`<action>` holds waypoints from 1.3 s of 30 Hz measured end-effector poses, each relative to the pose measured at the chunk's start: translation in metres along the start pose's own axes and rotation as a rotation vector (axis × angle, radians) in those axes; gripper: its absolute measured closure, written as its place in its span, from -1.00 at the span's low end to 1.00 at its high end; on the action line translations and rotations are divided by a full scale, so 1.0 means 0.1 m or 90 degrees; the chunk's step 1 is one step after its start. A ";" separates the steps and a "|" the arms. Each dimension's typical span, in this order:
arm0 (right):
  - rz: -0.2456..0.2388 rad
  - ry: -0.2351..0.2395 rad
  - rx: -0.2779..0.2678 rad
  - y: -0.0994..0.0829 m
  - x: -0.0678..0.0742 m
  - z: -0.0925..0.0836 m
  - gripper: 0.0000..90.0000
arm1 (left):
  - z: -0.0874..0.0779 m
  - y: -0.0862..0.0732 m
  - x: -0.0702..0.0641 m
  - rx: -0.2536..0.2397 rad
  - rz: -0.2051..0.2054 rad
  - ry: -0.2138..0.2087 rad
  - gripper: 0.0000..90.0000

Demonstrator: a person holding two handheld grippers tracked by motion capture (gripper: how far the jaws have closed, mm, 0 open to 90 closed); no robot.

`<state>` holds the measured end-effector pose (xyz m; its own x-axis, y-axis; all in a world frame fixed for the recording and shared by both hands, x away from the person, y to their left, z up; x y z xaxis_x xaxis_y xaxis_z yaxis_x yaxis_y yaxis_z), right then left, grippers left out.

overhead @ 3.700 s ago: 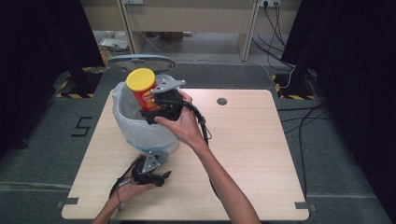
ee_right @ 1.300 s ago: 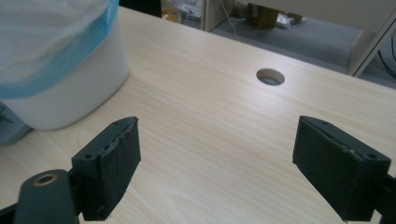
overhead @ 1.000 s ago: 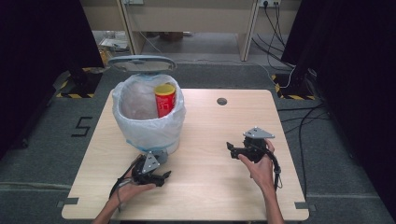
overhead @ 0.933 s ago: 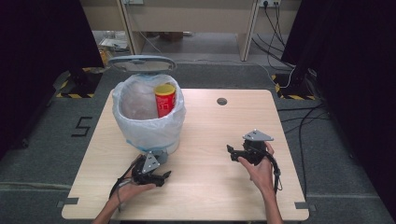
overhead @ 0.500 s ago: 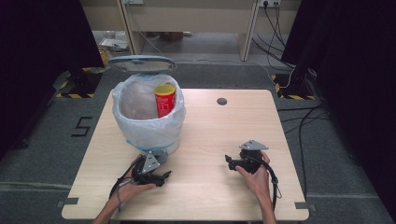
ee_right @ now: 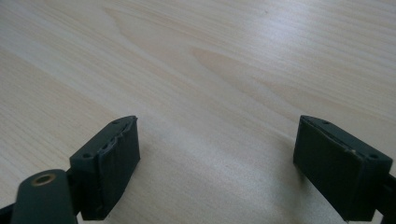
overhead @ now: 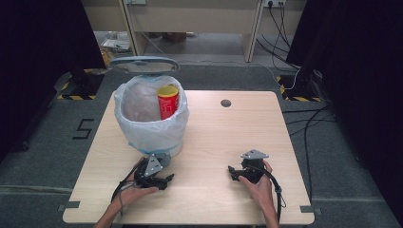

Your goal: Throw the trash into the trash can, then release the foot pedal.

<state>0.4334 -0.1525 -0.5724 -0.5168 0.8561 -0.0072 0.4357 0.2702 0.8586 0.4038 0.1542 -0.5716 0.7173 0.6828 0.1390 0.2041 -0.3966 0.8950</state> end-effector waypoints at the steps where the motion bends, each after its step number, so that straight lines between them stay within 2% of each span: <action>1: 0.001 0.000 -0.001 0.00 0.01 0.00 -0.68 | 0.00 0.00 0.00 0.000 0.000 0.000 -0.53; 39: 0.000 0.000 0.003 -0.01 0.02 -0.01 -0.70 | 0.00 0.00 0.00 -0.001 0.003 -0.003 -0.53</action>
<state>0.4307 -0.1514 -0.5729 -0.5167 0.8561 -0.0070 0.4394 0.2722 0.8561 0.4035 0.1546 -0.5716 0.7215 0.6779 0.1410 0.2002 -0.3993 0.8947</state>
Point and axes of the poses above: each handheld gripper's, and its own axes: z roughly forward along the jaws, y roughly out of its top, x roughly to its left, the point moved 8 cm from there along z, roughly forward along the jaws, and after that the axes turned 13 degrees about -x, right-handed, at the moved point
